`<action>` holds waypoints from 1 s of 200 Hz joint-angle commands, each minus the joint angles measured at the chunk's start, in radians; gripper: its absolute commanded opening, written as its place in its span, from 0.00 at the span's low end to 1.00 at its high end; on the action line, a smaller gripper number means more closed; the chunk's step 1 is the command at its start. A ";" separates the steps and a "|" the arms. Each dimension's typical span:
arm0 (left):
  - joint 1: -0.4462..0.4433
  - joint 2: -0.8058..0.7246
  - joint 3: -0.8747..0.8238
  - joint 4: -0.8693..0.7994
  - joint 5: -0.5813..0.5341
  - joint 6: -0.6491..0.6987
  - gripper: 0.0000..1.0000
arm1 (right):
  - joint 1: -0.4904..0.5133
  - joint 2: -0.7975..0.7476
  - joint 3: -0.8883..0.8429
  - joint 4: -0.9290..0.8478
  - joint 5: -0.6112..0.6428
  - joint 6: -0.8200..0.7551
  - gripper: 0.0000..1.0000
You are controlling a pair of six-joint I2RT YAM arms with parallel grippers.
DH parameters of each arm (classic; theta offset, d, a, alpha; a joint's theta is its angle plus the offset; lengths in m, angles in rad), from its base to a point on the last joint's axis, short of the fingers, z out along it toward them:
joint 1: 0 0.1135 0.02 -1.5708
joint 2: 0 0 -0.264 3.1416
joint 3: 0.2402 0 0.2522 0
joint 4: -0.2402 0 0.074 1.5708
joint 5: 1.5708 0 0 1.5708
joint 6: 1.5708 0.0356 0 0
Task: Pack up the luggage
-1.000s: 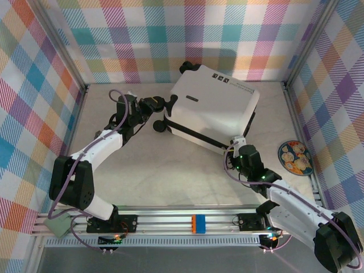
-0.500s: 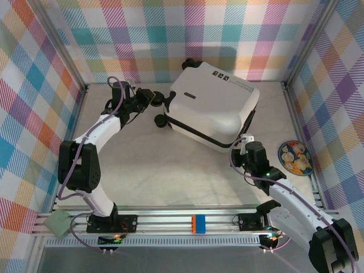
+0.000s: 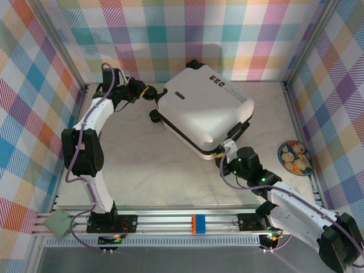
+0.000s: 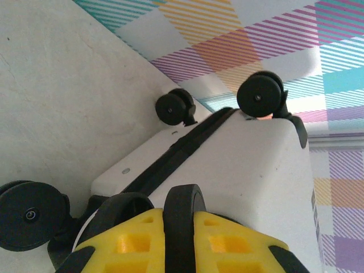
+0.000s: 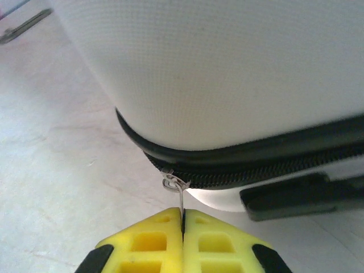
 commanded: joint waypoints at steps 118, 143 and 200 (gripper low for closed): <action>0.138 0.089 0.154 -0.145 -0.175 0.218 0.04 | 0.293 0.231 0.070 0.287 0.857 0.035 0.00; 0.138 0.089 0.172 -0.160 -0.173 0.230 0.07 | 0.299 0.277 0.056 0.383 0.740 -0.032 0.00; 0.139 0.045 0.176 -0.192 -0.195 0.260 0.37 | 0.327 0.323 0.072 0.431 0.623 -0.063 0.00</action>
